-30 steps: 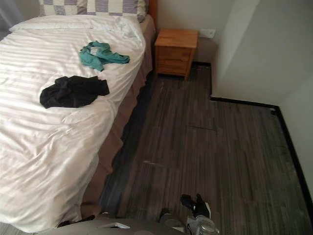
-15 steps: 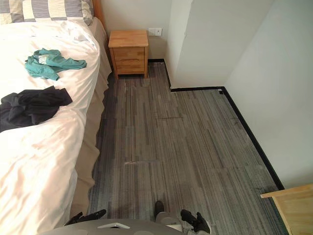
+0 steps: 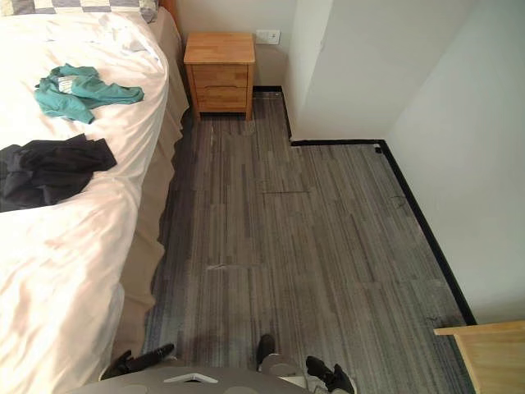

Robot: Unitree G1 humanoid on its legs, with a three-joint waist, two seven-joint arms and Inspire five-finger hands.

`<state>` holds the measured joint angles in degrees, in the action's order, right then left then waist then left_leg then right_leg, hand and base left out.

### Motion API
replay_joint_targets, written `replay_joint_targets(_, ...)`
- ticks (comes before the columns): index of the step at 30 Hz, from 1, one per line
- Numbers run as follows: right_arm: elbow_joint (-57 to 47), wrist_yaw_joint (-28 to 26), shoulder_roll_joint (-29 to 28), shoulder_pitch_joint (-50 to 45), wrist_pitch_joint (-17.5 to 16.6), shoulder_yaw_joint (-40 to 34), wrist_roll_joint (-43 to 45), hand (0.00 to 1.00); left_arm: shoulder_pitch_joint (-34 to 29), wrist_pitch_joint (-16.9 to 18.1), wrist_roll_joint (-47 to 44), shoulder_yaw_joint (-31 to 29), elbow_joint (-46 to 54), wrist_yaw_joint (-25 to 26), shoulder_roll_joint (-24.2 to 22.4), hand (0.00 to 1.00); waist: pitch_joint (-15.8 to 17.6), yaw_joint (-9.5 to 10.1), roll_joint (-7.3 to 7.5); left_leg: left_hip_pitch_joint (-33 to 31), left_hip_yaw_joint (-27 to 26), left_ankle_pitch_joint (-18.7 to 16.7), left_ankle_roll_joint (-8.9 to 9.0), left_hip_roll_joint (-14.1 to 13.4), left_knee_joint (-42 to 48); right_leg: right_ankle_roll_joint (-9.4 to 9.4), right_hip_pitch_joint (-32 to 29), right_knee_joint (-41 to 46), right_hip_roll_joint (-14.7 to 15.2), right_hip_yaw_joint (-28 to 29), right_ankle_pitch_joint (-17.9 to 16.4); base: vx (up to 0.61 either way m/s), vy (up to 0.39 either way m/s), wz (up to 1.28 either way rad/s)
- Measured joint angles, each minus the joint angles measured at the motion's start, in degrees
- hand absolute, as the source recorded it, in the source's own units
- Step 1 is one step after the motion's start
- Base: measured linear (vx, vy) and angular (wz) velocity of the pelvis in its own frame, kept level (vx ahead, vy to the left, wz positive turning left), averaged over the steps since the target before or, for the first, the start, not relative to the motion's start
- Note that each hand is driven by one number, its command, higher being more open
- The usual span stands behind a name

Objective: Tidy up the quilt and then pick up the clothes from the bed and put them into the laundry hamper

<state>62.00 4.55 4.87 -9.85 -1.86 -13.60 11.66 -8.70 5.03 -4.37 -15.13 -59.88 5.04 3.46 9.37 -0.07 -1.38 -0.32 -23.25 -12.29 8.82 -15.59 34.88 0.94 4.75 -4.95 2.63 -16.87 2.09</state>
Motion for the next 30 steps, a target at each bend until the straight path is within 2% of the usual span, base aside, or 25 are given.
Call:
replay_joint_targets(1,-0.4,0.1,0.7,-0.1,0.1,1.3,-0.1,1.00,0.1,0.2,0.0,-0.3,1.8,0.8,-0.7,1.00,0.7,0.31,-0.30,-3.0,2.5,5.0,-0.54,-2.1,10.5,-0.50,2.6,0.0,-0.2,1.0,-1.0,0.13,-0.040,-0.29)
replay_joint_targets(2,-0.6,0.3,0.9,-0.1,0.1,2.0,-0.2,1.00,0.0,0.4,-0.1,-0.4,2.0,1.0,-0.7,1.00,0.9,0.51,0.33,-4.9,3.3,5.6,-0.09,-2.3,14.0,-0.55,3.5,0.0,0.1,2.0,-1.4,0.23,0.005,-0.50)
replay_joint_targets(4,-1.1,0.8,1.2,0.8,0.1,2.3,-2.3,1.00,0.0,1.3,-0.6,0.4,1.9,1.2,-0.8,1.00,0.5,1.35,0.14,-8.1,4.0,0.1,-2.05,0.5,12.3,-0.32,4.5,0.0,2.2,5.1,-2.5,0.26,0.030,-0.71)
replay_joint_targets(5,-1.0,0.5,1.3,1.8,-0.2,1.8,-2.5,1.00,0.3,1.5,-0.6,1.5,1.9,1.3,-0.6,1.00,0.5,1.41,0.32,-9.5,3.8,-0.8,-2.80,3.2,5.2,0.06,4.4,0.0,3.5,6.8,-2.9,0.19,0.028,-0.67)
replay_joint_targets(6,-1.0,0.4,1.2,1.9,-0.5,1.8,-2.5,1.00,0.3,1.5,-0.9,1.9,1.9,1.5,-0.5,1.00,0.6,1.46,0.35,-9.7,3.3,-0.8,-2.86,4.3,0.7,0.39,4.5,0.1,4.1,7.7,-3.1,0.32,0.078,-0.67)
replay_joint_targets(8,-1.0,0.0,1.1,1.6,-1.3,1.7,-2.5,1.00,0.4,1.4,-2.8,2.4,1.5,2.0,-0.3,1.00,0.6,1.29,0.46,-10.4,2.2,4.0,-3.25,7.9,-18.7,2.03,4.7,0.3,5.6,10.0,-4.6,0.33,0.113,-0.59)
replay_joint_targets(9,-0.9,0.0,0.9,1.2,-1.3,1.5,-2.7,1.00,0.5,1.3,-3.2,2.4,1.4,2.0,-0.3,1.00,0.7,1.22,0.53,-10.4,1.7,6.9,-3.13,8.4,-24.9,2.82,5.3,0.3,5.9,10.6,-5.4,0.36,0.160,-0.47)
replay_joint_targets(10,-1.0,0.1,0.6,0.3,-1.3,1.3,-3.8,1.00,0.4,1.3,-4.2,2.4,1.4,2.1,-0.1,1.00,0.8,1.46,0.83,-10.7,1.3,10.7,-3.86,8.5,-26.8,3.64,6.1,0.3,6.4,10.9,-6.3,0.48,0.217,-0.36)
replay_joint_targets(11,-1.3,0.6,-0.3,-0.8,-1.3,1.3,-4.6,1.00,0.2,1.3,-4.4,2.4,1.5,2.1,0.4,1.00,0.6,1.59,1.79,-9.9,-0.1,15.1,-6.22,8.9,-26.5,4.59,6.9,0.3,7.4,11.0,-7.9,0.42,0.185,-0.23)
replay_joint_targets(12,-1.4,0.8,-0.6,-1.3,-1.3,1.2,-4.7,1.00,0.2,1.4,-4.4,2.4,1.6,2.2,0.7,1.00,0.5,1.48,2.23,-9.8,-0.9,16.2,-7.80,9.1,-26.1,4.22,7.2,0.3,8.0,10.7,-8.5,0.43,0.138,-0.19)
replay_joint_targets(14,-1.6,0.8,-2.5,-1.9,-1.4,0.6,-5.6,1.00,0.6,1.4,-4.5,2.3,2.8,3.0,2.1,1.00,1.0,1.68,4.81,-11.1,-2.3,10.8,-9.23,9.2,-19.6,5.14,6.9,2.4,9.4,8.6,-7.2,0.41,0.082,-0.20)
replay_joint_targets(16,-1.4,0.8,-3.0,-2.5,-1.4,0.3,-6.9,1.00,0.4,1.2,-4.5,2.3,2.4,3.3,2.8,1.00,0.3,1.83,6.13,-10.1,-3.4,8.4,-10.03,9.2,-17.4,5.57,7.5,3.1,10.1,8.8,-5.4,0.40,0.091,-0.26)
replay_joint_targets(18,-1.0,0.3,-2.8,-2.5,-1.5,0.0,-6.9,1.00,0.5,1.2,-4.4,2.6,1.1,3.6,3.1,1.00,0.1,1.52,6.16,-7.1,-4.0,7.6,-10.08,9.2,-18.8,5.38,5.9,9.5,9.9,8.8,-3.8,0.37,0.110,-0.30)
replay_joint_targets(19,-1.0,-0.4,-2.8,-2.6,-2.1,0.1,-6.8,1.00,0.5,1.2,-4.3,3.3,0.3,3.8,3.1,1.00,-0.1,1.35,5.57,-4.2,-4.0,7.3,-9.60,9.2,-21.2,5.36,2.4,18.3,9.7,8.9,-3.5,0.32,0.152,-0.20)
replay_joint_targets(20,-1.1,-0.5,-2.5,-2.8,-2.5,-0.2,-6.9,1.00,0.5,0.9,-4.2,4.7,0.0,3.9,3.4,1.00,-0.2,0.98,5.16,-0.9,-3.9,6.0,-8.95,9.2,-24.2,7.58,-1.9,29.5,10.1,9.3,-2.2,0.32,0.154,-0.10)
replay_joint_targets(21,-1.1,-0.6,-2.6,-2.8,-2.5,-0.2,-6.9,1.00,0.6,0.8,-4.1,5.7,-0.2,3.9,4.1,1.00,0.0,0.74,5.48,0.4,-3.8,5.7,-8.97,9.3,-25.2,9.19,-4.2,35.0,10.9,9.5,-0.9,0.29,0.096,0.12)
replay_joint_targets(22,-1.2,-0.5,-2.9,-3.2,-2.5,-0.2,-6.9,1.00,0.6,0.6,-4.1,7.4,-0.2,3.8,5.0,1.00,0.2,-0.06,5.67,2.3,-3.2,4.7,-9.09,10.0,-26.2,9.35,-7.6,43.0,12.5,9.0,2.2,0.28,0.044,0.41)
replay_joint_targets(23,-1.2,-0.5,-2.8,-3.7,-2.4,-0.4,-7.0,1.00,1.1,0.0,-3.9,9.1,-0.2,3.9,5.8,1.00,0.3,-1.08,6.11,4.6,-1.5,2.4,-9.54,10.4,-26.0,5.60,-12.0,54.7,14.5,6.5,-1.3,0.35,0.016,0.54)
replay_joint_targets(24,-1.3,-0.5,-2.7,-3.9,-2.4,-0.3,-7.0,1.00,1.4,-0.2,-3.9,9.7,-0.2,4.1,5.9,1.00,0.3,-1.58,5.84,5.4,-0.6,2.0,-9.51,10.4,-26.1,4.43,-13.6,57.4,14.6,5.1,-3.9,0.33,-0.007,0.79)
replay_joint_targets(25,-1.6,-0.4,-2.8,-3.9,-2.4,0.1,-7.0,1.00,2.4,-0.3,-3.9,11.0,-0.2,4.4,5.8,1.00,0.9,-2.29,4.96,6.9,1.3,1.9,-9.27,10.1,-26.3,3.44,-16.2,58.8,14.2,2.3,-9.4,0.43,-0.070,0.93)
replay_joint_targets(26,-1.6,-0.1,-2.9,-3.9,-2.3,0.2,-7.5,1.00,3.8,-0.3,-3.9,11.7,-0.2,4.8,5.1,1.00,1.6,-3.14,3.85,8.1,3.1,1.4,-9.10,9.5,-26.8,2.53,-18.3,55.3,13.0,-0.3,-12.5,0.37,-0.093,0.95)
replay_joint_targets(27,-1.7,0.0,-2.9,-3.8,-2.3,-0.1,-8.3,1.00,4.5,-0.3,-3.9,12.2,-0.2,4.9,4.5,1.00,2.0,-3.40,3.19,9.0,3.9,1.4,-9.02,9.4,-27.3,1.81,-19.2,51.8,12.2,-1.4,-13.0,0.44,-0.148,0.90)
replay_joint_targets(28,-1.9,-0.2,-2.0,-3.2,-2.0,0.1,-9.5,1.00,6.2,-0.3,-3.7,12.6,-0.1,4.9,3.1,1.00,2.6,-3.71,2.12,10.0,5.4,1.4,-8.97,8.9,-28.4,1.86,-21.0,41.9,10.6,-2.9,-12.9,0.30,-0.136,0.67)
replay_joint_targets(29,-1.9,-0.3,-1.7,-2.9,-1.8,0.3,-10.2,1.00,7.1,-0.3,-3.2,12.6,0.0,4.9,2.5,1.00,2.9,-3.93,1.70,10.4,6.2,1.3,-8.72,8.6,-29.0,2.23,-21.8,36.1,10.0,-3.3,-12.1,0.38,-0.217,0.81)
replay_joint_targets(30,-1.9,-0.2,-1.1,-1.9,-1.1,0.8,-11.4,1.00,8.6,-0.3,-1.7,12.7,0.6,4.9,1.2,1.00,3.6,-4.43,1.08,11.5,7.8,1.0,-7.68,8.0,-30.2,3.82,-22.9,24.2,9.0,-3.1,-8.8,0.40,-0.284,0.82)
